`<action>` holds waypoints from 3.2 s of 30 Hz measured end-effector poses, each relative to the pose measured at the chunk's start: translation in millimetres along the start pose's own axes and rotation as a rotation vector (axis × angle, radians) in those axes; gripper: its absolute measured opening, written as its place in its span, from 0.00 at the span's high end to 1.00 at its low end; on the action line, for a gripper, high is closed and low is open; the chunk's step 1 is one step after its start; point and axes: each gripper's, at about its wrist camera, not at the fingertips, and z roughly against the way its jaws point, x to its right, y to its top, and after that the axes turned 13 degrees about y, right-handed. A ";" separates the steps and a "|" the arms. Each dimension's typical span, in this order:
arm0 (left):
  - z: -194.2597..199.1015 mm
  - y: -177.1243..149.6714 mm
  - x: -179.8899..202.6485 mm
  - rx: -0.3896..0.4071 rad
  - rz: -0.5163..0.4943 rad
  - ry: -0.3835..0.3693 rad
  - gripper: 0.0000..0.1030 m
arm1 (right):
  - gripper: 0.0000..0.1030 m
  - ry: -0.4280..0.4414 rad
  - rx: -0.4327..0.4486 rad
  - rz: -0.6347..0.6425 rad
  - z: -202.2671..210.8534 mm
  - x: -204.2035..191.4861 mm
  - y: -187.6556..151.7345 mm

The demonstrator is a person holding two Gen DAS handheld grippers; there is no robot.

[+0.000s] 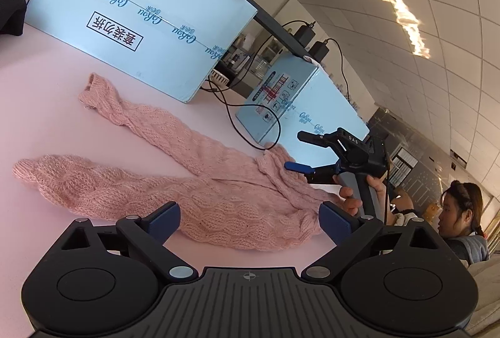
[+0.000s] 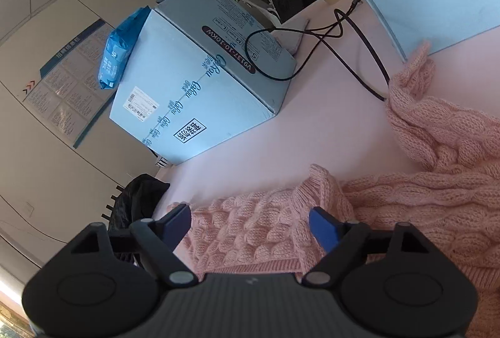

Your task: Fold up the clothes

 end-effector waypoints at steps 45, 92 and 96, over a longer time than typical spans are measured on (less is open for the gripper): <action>-70.7 12.4 -33.2 0.011 0.300 -0.178 0.02 | 0.85 -0.487 0.123 0.367 25.9 8.8 67.2; -70.6 11.9 -35.2 0.009 0.308 -0.198 0.01 | 0.23 -0.045 -0.184 0.723 32.2 -82.5 -63.7; -70.1 11.9 -34.9 0.009 0.308 -0.200 0.01 | 0.22 -0.050 -0.235 0.528 -4.7 -66.8 -45.0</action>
